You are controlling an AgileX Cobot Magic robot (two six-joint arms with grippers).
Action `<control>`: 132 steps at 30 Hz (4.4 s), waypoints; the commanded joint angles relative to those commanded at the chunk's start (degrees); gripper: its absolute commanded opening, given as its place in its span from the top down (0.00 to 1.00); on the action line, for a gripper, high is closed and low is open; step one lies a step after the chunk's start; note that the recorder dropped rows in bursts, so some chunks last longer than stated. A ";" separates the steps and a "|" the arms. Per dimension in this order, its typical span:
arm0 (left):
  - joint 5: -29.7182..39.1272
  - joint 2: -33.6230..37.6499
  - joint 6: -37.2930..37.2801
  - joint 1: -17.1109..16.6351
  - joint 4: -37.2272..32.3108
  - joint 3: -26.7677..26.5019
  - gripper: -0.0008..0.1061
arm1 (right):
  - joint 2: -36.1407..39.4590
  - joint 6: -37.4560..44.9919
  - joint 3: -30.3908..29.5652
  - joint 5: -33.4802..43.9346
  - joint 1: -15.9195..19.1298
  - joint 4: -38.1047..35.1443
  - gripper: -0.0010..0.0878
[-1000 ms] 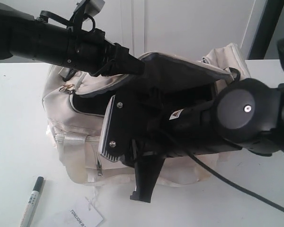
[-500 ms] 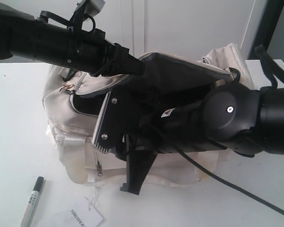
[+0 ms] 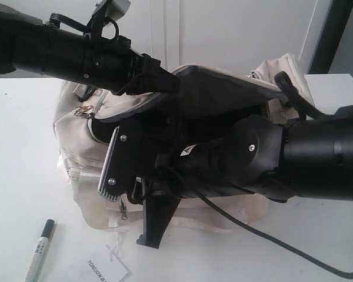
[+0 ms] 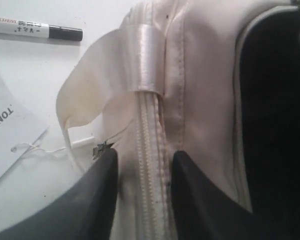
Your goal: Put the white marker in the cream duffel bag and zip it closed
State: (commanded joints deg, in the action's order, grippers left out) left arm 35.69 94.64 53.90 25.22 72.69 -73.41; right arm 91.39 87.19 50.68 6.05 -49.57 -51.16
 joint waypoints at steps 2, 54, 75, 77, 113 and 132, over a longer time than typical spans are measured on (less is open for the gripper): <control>0.00 0.00 0.00 0.00 -1.11 0.00 0.99 | 0.00 0.00 0.00 0.11 0.00 0.00 0.99; -28.41 11.22 55.84 0.00 -0.17 -16.42 0.99 | -3.27 -0.07 0.00 3.88 0.00 0.37 0.99; -36.09 23.21 63.27 0.00 -0.70 -30.62 0.99 | -6.59 0.24 0.00 13.87 0.00 3.20 0.99; -37.48 23.92 63.27 0.00 -1.84 -31.30 0.99 | -6.59 0.24 0.00 15.03 0.00 3.20 0.99; -44.21 28.02 62.82 0.00 -5.65 -35.29 0.99 | -3.80 0.04 0.00 11.41 0.00 3.32 0.99; -44.21 28.02 62.82 0.00 -5.65 -35.29 0.99 | -3.82 -0.41 0.00 10.22 0.00 3.32 0.79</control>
State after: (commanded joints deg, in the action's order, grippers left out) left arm -8.52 122.66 116.72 25.22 67.04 -108.70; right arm 87.57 86.78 50.68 16.27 -49.57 -47.84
